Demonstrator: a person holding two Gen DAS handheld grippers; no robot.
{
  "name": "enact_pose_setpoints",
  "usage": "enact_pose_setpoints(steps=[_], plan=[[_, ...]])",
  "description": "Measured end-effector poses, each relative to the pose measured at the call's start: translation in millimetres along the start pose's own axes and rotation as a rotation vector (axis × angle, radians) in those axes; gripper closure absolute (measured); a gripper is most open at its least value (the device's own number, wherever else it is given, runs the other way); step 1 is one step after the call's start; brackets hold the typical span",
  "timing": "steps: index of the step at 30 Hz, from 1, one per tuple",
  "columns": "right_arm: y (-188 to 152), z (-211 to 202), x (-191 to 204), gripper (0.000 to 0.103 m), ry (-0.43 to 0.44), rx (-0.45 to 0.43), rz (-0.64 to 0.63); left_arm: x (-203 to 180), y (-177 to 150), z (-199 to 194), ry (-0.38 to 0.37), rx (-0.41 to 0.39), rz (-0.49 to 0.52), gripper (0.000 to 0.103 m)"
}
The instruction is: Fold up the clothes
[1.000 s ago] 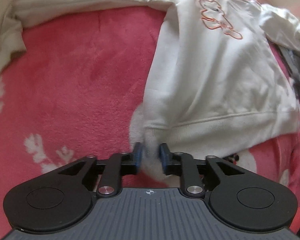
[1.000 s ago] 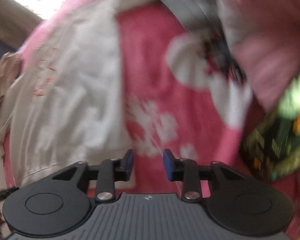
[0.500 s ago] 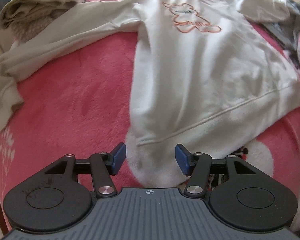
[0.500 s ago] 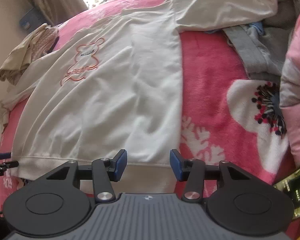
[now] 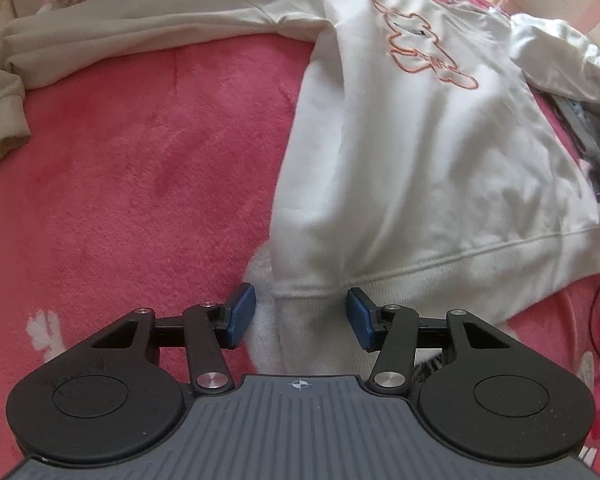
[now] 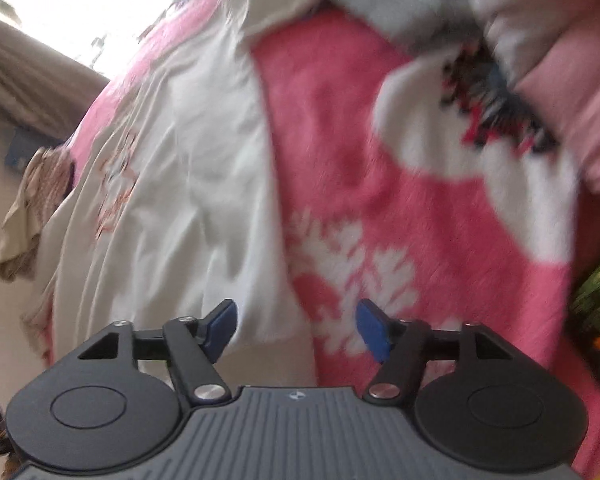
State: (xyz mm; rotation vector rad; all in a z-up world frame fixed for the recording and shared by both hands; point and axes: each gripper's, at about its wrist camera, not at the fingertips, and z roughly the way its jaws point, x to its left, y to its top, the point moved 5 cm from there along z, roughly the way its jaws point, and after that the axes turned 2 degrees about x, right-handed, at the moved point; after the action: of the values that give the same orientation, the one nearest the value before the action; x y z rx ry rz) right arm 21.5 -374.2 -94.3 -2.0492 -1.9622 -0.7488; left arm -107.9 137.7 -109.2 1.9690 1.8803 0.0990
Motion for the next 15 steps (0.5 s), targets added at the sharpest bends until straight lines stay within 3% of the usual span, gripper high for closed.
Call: enact_pose_setpoints(steps=[3,4,5,6,7,9,11,15], plan=[[-12,8,11,0.031,-0.009,0.047,-0.081,-5,-6,1,0.000,0.006,0.029,0.054],[-16,8,19,0.050,-0.019,0.066,-0.129,-7,-8,0,0.005,0.011,0.045,0.058],[-20,9,25,0.074,-0.025,0.088,-0.166,-9,-10,-1,0.009,0.019,0.063,0.072],[-23,9,30,0.083,-0.025,0.116,-0.185,-12,-10,-2,0.004,0.035,0.080,0.087],[-24,7,35,0.093,-0.010,0.138,-0.190,-15,-9,-3,-0.015,0.057,0.094,0.093],[-20,0,42,0.094,0.070,0.159,-0.157,-23,-5,-10,-0.077,0.077,0.129,0.095],[-6,-10,45,0.094,0.172,0.156,-0.069,-25,6,-22,-0.185,0.079,0.112,0.095],[48,-22,40,0.094,0.370,0.083,0.166,-9,56,-38,-0.375,0.032,-0.100,0.096]])
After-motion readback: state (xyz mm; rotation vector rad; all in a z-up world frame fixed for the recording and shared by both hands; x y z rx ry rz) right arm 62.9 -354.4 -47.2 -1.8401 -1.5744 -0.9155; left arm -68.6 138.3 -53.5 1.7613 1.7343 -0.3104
